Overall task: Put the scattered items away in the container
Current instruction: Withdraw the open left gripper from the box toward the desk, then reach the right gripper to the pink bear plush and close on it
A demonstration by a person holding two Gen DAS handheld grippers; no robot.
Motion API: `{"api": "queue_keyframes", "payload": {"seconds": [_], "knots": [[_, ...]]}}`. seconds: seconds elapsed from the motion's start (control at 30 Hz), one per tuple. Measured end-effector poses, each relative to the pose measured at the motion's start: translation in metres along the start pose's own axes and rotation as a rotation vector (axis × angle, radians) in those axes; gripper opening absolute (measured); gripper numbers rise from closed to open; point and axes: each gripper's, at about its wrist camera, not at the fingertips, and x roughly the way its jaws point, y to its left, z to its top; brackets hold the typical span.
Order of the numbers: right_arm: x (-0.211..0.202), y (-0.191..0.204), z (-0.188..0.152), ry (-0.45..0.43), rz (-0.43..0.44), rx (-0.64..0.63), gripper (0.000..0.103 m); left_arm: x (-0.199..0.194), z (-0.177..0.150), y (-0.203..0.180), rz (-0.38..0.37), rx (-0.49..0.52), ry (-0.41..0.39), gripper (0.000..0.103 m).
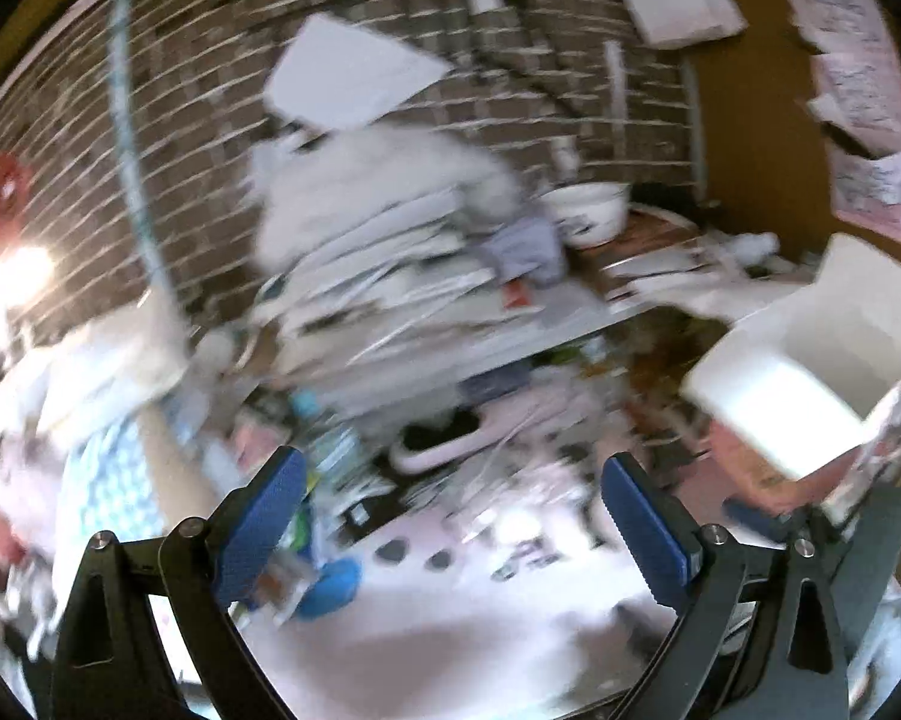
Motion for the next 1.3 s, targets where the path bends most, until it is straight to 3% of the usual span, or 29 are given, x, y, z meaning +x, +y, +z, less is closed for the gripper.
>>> {"api": "queue_keyframes", "payload": {"seconds": [0.1,0.17,0.57,0.7,0.8,0.9,0.97,1.1,1.3], "knots": [[0.014,0.006,0.005,0.037,-0.036,-0.028,0.085,0.003,-0.023,0.015,0.053,-0.044,-0.001,0.098],[0.021,0.008,0.007,0.055,-0.053,-0.044,0.084,0.005,-0.035,0.02,0.062,-0.059,-0.001,0.098],[0.06,0.015,0.017,0.15,-0.176,-0.125,0.084,0.017,-0.063,0.012,-0.023,-0.082,0.043,0.098],[0.068,0.014,0.016,0.184,-0.172,-0.132,0.065,0.018,-0.063,0.009,-0.033,-0.078,0.044,0.098],[0.07,0.012,0.015,0.186,-0.174,-0.132,0.059,0.017,-0.062,0.009,-0.033,-0.079,0.041,0.098],[0.073,0.012,0.012,0.204,-0.176,-0.151,0.042,0.016,-0.063,0.01,-0.036,-0.085,0.041,0.098],[0.072,0.013,0.011,0.198,-0.178,-0.16,0.04,0.016,-0.063,0.01,-0.035,-0.083,0.04,0.098],[0.068,0.016,0.007,0.193,-0.176,-0.184,0.026,0.016,-0.063,0.01,-0.038,-0.082,0.04,0.098],[0.063,0.015,0.003,0.166,-0.182,-0.197,0.021,0.017,-0.064,0.007,-0.046,-0.084,0.044,0.098]]}}
